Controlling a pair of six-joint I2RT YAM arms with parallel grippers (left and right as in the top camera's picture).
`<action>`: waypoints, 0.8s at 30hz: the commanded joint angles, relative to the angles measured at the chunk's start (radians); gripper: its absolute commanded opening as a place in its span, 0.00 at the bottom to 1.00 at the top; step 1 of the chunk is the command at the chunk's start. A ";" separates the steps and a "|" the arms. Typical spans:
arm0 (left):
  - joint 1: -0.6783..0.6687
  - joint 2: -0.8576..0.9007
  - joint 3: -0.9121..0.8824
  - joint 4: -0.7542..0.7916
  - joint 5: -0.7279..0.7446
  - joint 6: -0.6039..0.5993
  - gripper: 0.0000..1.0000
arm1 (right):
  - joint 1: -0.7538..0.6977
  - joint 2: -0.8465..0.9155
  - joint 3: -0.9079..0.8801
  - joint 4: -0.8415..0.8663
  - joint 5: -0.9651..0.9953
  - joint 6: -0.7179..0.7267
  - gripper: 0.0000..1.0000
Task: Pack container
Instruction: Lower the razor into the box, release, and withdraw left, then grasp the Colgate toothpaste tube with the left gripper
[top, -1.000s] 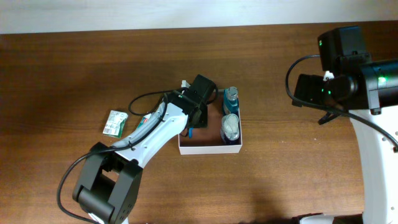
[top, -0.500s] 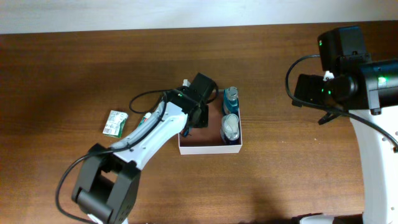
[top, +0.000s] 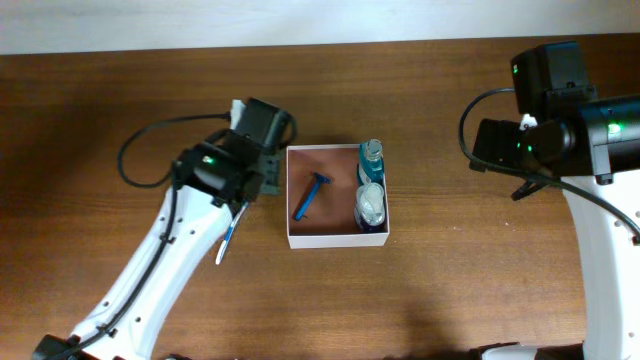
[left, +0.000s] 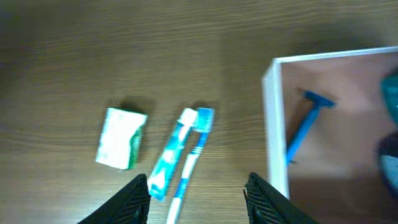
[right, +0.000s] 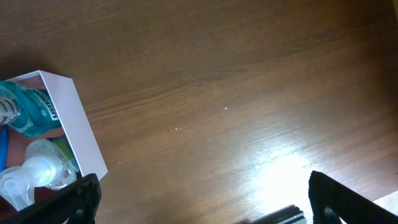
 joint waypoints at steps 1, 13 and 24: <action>0.070 0.022 -0.008 -0.002 0.027 0.119 0.50 | -0.007 0.002 0.010 0.000 0.016 0.004 0.98; 0.290 0.198 -0.063 0.002 0.330 0.311 0.42 | -0.007 0.002 0.010 0.000 0.016 0.004 0.98; 0.307 0.341 -0.074 0.061 0.369 0.394 0.42 | -0.007 0.002 0.010 0.000 0.016 0.004 0.98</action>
